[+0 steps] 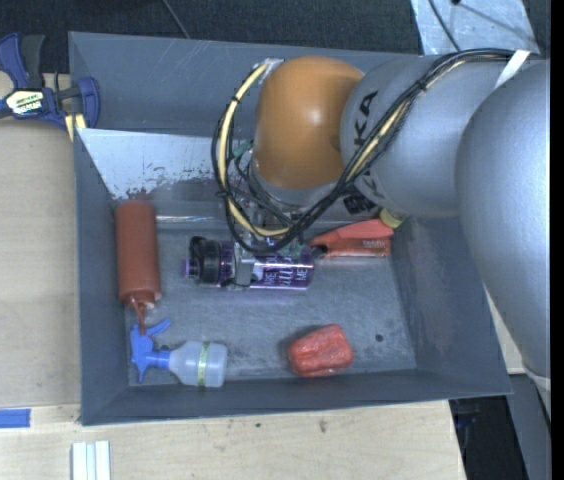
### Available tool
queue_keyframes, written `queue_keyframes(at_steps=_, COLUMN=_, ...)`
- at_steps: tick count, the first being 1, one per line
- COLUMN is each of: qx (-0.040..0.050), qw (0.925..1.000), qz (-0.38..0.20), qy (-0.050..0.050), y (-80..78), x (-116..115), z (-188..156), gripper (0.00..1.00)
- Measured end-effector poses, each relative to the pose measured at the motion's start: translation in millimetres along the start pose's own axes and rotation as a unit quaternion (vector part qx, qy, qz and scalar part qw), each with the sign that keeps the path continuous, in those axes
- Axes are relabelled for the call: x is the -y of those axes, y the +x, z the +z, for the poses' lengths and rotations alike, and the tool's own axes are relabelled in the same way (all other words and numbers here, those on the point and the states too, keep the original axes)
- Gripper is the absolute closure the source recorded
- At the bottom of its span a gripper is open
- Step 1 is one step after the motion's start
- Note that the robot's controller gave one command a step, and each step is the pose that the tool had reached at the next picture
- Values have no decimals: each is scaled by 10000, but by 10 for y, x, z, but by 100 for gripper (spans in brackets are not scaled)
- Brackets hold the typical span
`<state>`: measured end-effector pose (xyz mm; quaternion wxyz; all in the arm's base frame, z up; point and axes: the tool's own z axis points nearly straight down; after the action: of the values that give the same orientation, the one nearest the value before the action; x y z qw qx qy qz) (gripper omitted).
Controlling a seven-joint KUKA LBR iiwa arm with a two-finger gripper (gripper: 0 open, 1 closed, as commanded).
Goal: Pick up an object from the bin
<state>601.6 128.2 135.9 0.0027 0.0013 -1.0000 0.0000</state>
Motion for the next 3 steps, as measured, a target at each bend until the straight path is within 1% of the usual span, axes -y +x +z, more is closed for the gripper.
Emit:
queue_keyframes(at_steps=1, qx=41, qw=10000, qz=12, qy=-6, y=-19, x=5, z=-51, gripper=0)
queue_keyframes(at_steps=2, qx=72, qw=9996, qz=-259, qy=-8, y=-44, x=77, z=345, gripper=0)
queue_keyframes(at_steps=3, qx=27, qw=10000, qz=40, qy=-4, y=-57, x=102, z=655, gripper=100)
